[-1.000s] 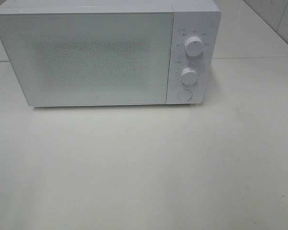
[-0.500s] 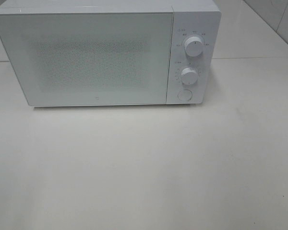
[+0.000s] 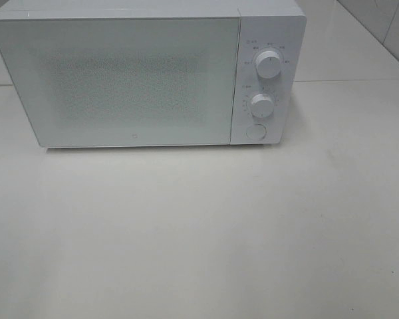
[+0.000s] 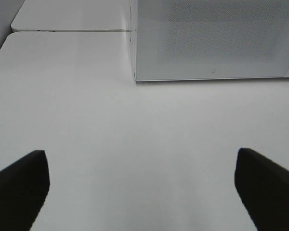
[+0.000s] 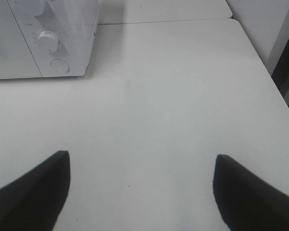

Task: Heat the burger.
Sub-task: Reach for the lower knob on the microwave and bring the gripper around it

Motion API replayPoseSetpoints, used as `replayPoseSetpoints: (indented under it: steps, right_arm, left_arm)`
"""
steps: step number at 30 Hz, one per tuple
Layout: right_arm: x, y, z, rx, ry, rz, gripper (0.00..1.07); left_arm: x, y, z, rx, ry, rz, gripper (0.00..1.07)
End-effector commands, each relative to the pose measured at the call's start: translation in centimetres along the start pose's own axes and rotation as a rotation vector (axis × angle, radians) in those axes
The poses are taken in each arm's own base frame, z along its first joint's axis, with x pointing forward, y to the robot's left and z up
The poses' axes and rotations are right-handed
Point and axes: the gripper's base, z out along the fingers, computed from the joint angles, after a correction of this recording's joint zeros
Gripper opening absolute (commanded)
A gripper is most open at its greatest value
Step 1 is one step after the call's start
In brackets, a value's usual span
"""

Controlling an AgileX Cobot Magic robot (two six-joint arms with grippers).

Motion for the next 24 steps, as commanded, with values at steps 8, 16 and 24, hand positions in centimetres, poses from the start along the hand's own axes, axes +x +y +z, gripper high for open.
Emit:
replayPoseSetpoints:
  steps: [8, 16, 24]
  right_arm:
    - [-2.2, 0.3, -0.5, -0.018, -0.112, 0.005, 0.76]
    - [-4.4, 1.1, 2.2, -0.036, -0.138, -0.019, 0.76]
    - [-5.2, 1.9, 6.1, -0.062, -0.141, -0.042, 0.76]
  left_arm:
    - [0.2, -0.1, -0.3, 0.003, -0.032, -0.006, 1.0]
    - [0.2, -0.1, -0.3, 0.003, -0.032, -0.006, 1.0]
    - [0.2, -0.1, -0.3, 0.003, -0.032, -0.006, 1.0]
